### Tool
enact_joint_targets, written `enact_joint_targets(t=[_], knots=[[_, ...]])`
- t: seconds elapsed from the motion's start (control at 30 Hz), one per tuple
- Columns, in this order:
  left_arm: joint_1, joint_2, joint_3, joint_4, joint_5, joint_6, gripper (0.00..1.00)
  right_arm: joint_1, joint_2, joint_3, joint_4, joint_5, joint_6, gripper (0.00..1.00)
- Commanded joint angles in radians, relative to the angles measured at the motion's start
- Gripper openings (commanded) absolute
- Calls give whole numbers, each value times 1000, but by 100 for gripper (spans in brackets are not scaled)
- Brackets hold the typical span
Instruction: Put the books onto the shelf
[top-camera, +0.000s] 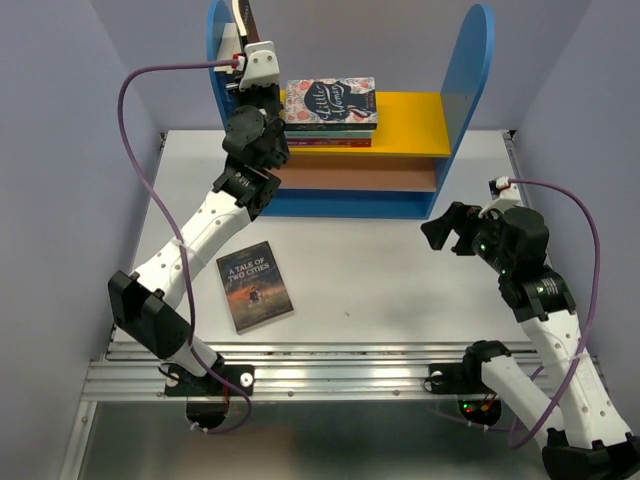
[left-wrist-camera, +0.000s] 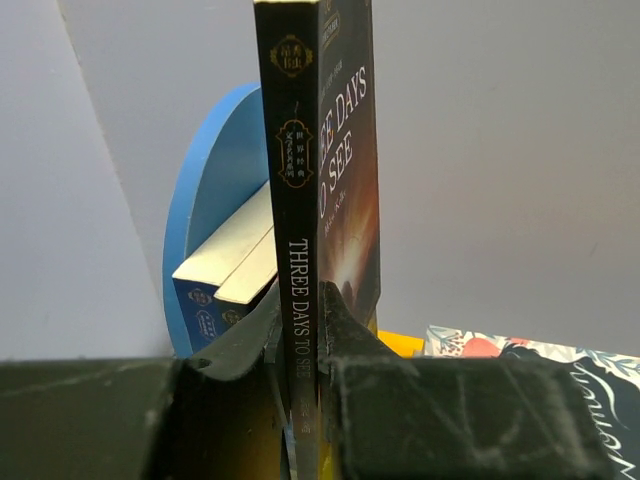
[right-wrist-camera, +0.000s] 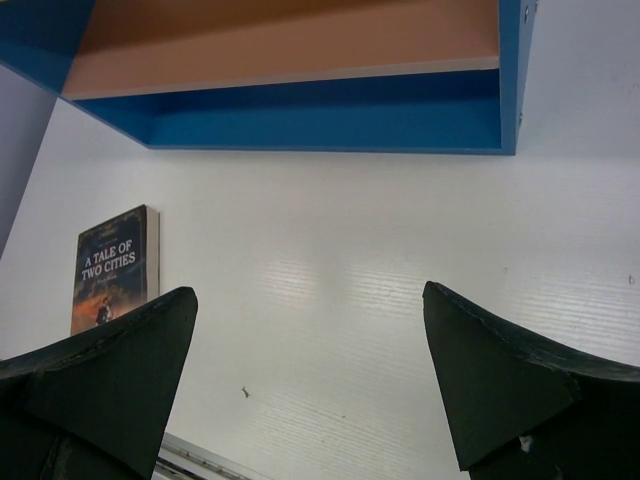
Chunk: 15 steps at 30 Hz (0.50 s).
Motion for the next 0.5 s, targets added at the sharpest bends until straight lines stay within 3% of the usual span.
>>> enact_joint_targets(t=[0.0,0.27,0.47], knots=[[13,-69,-41,6,4,-115,0,3,-13,36,26,-5,-19,100],[15,-55,-81,20,12,-175,0,3,-21,12,25,-23,-13,100],[13,-49,-116,80,-16,-111,0,3,-26,12,22,-23,-17,100]])
